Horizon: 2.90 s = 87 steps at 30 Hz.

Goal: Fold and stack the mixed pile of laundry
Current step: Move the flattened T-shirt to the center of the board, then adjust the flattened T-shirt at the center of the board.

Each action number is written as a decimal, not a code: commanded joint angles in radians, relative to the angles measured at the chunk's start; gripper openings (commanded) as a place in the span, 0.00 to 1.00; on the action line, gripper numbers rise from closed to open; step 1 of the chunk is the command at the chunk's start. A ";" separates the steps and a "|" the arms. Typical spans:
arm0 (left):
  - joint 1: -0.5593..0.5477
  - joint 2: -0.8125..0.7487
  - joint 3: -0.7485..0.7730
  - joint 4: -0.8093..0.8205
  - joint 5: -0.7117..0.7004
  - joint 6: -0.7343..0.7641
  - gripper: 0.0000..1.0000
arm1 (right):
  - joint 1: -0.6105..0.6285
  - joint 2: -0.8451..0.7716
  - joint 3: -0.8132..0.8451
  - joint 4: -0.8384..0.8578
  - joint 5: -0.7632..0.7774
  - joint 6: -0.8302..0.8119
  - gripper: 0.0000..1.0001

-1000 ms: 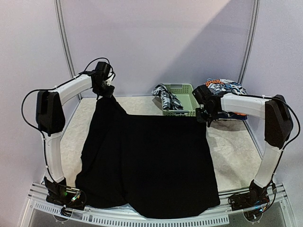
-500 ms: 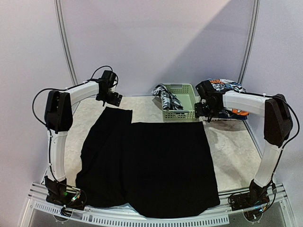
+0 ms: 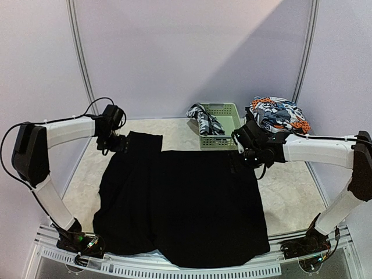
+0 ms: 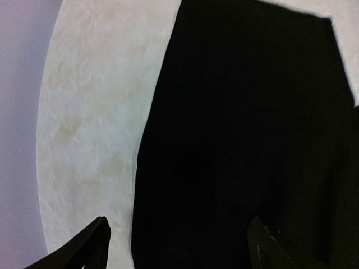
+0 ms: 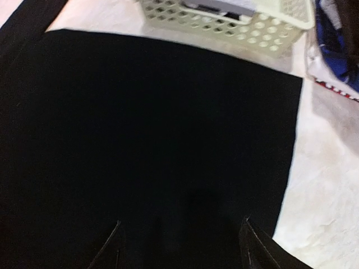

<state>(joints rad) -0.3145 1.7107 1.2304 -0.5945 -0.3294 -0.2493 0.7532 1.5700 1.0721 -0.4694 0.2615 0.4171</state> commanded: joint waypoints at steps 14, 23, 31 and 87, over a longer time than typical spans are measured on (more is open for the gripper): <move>0.023 -0.051 -0.314 -0.021 -0.012 -0.215 0.74 | 0.038 -0.031 -0.233 0.217 -0.116 0.165 0.70; 0.053 0.003 -0.298 0.001 0.051 -0.190 0.58 | 0.037 0.070 -0.223 0.238 -0.039 0.183 0.70; 0.059 0.024 -0.282 0.012 0.099 -0.183 0.57 | 0.034 0.148 -0.187 0.226 -0.042 0.190 0.69; -0.046 -0.178 -0.084 -0.024 -0.183 -0.178 0.99 | -0.183 0.110 -0.046 0.136 -0.121 0.073 0.69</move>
<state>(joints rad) -0.3462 1.7203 1.3090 -0.6785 -0.5007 -0.3355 0.5205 1.7874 1.0805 -0.3096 0.1215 0.5049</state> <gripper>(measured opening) 0.993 0.686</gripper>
